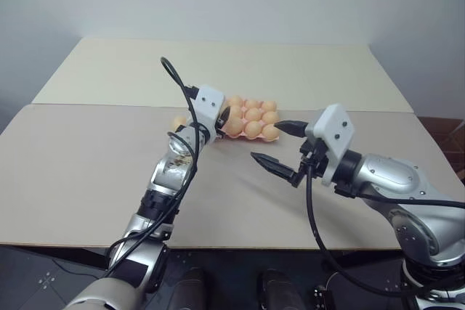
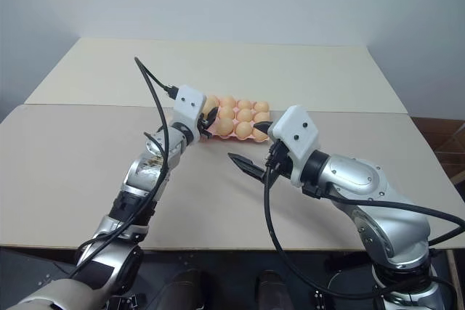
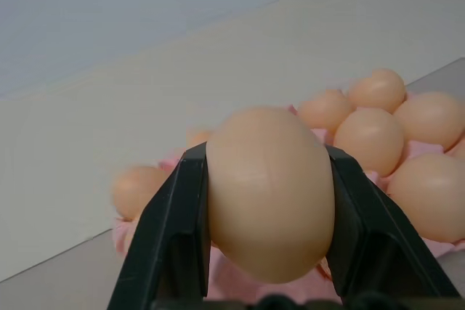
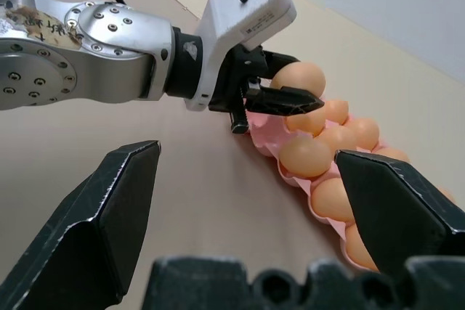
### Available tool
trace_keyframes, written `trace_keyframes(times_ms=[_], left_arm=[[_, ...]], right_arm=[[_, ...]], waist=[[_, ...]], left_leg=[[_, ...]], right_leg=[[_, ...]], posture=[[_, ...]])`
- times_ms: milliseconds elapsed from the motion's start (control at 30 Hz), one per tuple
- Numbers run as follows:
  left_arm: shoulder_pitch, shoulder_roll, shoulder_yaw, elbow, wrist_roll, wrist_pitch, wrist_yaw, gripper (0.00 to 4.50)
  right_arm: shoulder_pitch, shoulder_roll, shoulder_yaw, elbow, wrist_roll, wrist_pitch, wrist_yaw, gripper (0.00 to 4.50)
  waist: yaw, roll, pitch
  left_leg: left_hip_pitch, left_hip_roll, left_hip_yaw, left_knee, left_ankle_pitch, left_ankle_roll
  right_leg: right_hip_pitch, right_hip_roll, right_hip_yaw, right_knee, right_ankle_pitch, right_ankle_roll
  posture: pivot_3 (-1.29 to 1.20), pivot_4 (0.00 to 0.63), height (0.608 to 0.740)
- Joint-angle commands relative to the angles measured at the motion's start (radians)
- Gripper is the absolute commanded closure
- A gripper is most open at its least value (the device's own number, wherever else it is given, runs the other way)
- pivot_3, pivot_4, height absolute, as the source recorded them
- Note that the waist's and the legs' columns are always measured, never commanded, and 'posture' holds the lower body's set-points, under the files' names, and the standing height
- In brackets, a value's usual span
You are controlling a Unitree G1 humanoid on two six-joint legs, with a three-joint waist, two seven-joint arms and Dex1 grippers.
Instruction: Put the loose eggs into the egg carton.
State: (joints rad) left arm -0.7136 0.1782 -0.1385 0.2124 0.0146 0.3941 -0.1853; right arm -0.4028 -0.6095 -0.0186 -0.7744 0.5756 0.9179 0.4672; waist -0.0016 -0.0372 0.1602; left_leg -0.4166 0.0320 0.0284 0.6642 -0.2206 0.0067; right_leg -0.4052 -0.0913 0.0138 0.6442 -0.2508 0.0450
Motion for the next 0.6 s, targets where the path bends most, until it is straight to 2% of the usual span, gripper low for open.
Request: trace_keyframes(times_ms=[33,367,600], left_arm=[[-0.005,-0.004,-0.001,-0.03,0.016,-0.024,-0.006,2.83],[0.044,-0.006,-0.008,-0.067,0.041,0.045,-0.007,2.83],[0.031,0.002,-0.003,-0.05,0.059,0.042,-0.006,2.83]], right_arm=[[-0.006,-0.004,-0.028,-0.046,0.016,0.012,-0.025,0.0],[-0.044,0.038,-0.019,-0.031,0.005,0.088,-0.144,0.0],[-0.065,0.051,-0.023,-0.031,0.013,0.128,-0.169,0.0]], waist=[[0.001,0.0,0.0],[0.001,0.0,0.0],[0.002,0.0,0.0]], left_leg=[[0.0,0.0,0.0,0.0,0.0,0.0],[0.0,0.0,0.0,0.0,0.0,0.0],[0.0,0.0,0.0,0.0,0.0,0.0]], right_leg=[[0.0,0.0,0.0,0.0,0.0,0.0],[0.0,0.0,0.0,0.0,0.0,0.0],[0.0,0.0,0.0,0.0,0.0,0.0]], posture=[[0.0,0.15,0.74],[0.0,0.15,0.74],[0.0,0.15,0.74]])
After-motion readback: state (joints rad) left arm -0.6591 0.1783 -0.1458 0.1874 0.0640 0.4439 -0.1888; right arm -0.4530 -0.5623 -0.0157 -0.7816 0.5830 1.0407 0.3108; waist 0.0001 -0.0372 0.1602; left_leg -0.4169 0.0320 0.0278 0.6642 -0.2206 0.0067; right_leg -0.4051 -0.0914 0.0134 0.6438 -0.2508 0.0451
